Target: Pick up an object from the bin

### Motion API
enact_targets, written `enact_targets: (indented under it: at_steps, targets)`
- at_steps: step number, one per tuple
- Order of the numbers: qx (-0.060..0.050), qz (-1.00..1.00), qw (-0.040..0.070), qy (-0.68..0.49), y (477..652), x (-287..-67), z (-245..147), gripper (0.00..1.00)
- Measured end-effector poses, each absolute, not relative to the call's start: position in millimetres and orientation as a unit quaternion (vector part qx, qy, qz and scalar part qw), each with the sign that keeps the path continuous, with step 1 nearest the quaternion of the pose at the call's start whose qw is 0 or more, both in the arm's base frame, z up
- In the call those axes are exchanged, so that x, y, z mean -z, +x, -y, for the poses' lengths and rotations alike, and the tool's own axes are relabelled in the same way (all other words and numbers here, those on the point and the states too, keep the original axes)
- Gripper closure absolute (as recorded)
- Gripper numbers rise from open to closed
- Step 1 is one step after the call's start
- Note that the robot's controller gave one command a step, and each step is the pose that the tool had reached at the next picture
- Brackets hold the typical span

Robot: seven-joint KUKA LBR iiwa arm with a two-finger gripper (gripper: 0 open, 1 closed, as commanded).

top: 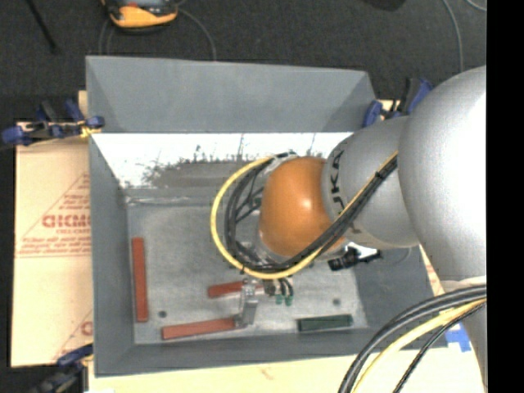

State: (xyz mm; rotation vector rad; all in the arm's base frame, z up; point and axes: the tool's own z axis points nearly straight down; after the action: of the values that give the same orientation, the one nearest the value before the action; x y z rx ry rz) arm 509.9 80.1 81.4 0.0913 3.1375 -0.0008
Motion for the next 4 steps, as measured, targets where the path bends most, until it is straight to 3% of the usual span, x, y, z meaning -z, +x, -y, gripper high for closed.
enact_targets:
  at_steps: [1, 2, 4]
  targets:
    - [0.000, -1.000, 0.000, 0.031, 527.2, -71.6, -34.0, 0.00]
    - [-0.001, -0.999, 0.005, 0.034, 515.0, -73.0, -89.3, 1.00]
    - [-0.001, -0.999, 0.004, 0.034, 514.8, -75.9, -89.1, 1.00]
